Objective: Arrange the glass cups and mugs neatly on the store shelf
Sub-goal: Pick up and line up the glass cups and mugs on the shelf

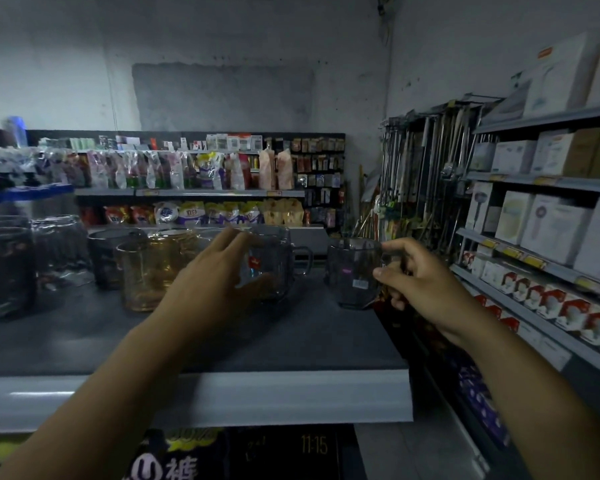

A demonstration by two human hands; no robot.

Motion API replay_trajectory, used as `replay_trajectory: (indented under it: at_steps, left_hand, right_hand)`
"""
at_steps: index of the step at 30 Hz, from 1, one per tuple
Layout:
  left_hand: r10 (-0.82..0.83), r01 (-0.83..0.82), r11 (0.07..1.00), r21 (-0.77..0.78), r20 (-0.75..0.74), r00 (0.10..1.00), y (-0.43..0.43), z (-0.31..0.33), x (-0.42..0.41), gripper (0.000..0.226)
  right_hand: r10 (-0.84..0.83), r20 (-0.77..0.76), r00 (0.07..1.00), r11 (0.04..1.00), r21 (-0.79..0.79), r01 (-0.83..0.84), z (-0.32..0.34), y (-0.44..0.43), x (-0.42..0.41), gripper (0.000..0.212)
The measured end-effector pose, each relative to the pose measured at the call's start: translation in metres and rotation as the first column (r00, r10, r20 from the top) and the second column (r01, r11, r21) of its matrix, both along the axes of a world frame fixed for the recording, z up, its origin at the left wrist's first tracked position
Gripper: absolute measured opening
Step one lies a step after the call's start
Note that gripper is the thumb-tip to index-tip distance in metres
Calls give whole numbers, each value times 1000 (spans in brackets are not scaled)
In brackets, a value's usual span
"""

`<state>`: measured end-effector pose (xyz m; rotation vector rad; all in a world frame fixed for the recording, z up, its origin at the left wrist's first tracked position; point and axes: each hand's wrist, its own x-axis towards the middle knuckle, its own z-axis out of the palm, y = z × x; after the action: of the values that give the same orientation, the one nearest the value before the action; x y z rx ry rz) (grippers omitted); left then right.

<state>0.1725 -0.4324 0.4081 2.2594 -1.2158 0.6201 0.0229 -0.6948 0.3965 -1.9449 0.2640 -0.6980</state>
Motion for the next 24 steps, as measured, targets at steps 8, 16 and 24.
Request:
replay_trajectory:
  at_steps: [8,16,24]
  left_hand:
    - [6,-2,997,-72,53,999,0,-7,10,49]
    - [10,-1,994,-113,79,997,0,-10,11,49]
    - [-27,35,991,-132,59,998,1,-9,11,47]
  right_hand:
    - [-40,-34,999,999,-10,39,3,-9,50,37]
    - [-67,-37,997,997,21,68,4,0,80,31]
    - [-108,-55,993,987,109,114,-2,2,89,57]
